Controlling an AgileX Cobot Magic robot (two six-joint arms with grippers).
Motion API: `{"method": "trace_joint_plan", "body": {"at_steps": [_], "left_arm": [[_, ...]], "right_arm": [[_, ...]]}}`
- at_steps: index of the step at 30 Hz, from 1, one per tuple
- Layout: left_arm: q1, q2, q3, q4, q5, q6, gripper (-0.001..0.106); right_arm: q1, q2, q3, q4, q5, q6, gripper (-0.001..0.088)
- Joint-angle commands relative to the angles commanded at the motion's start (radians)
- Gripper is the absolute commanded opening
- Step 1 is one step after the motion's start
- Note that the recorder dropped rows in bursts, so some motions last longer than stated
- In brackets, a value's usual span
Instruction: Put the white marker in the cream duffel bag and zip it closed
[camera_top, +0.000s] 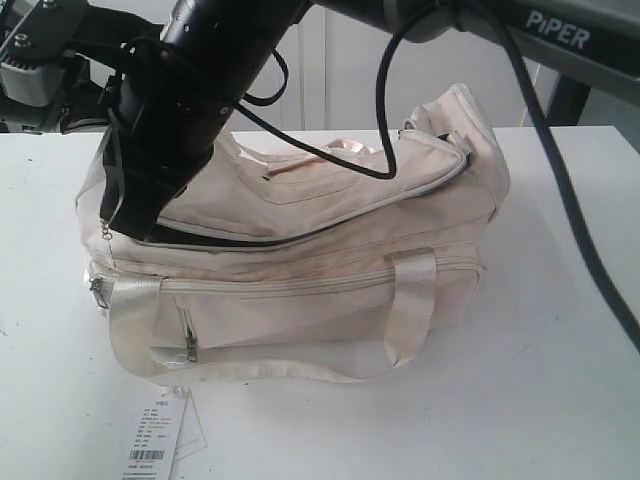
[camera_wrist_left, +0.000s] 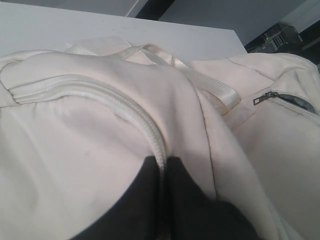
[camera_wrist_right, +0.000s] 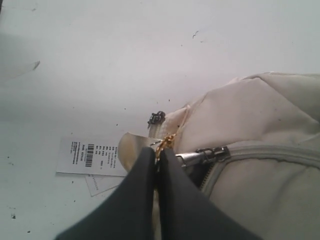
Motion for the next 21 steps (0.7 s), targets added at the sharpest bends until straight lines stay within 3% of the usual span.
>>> {"method": "trace_joint_plan", "body": {"at_steps": [21], "left_arm": [[0.000, 0.000, 0.000, 0.000, -0.002, 0.000, 0.000]], "right_arm": [[0.018, -0.057, 0.059, -0.019, 0.000, 0.016, 0.0000]]}}
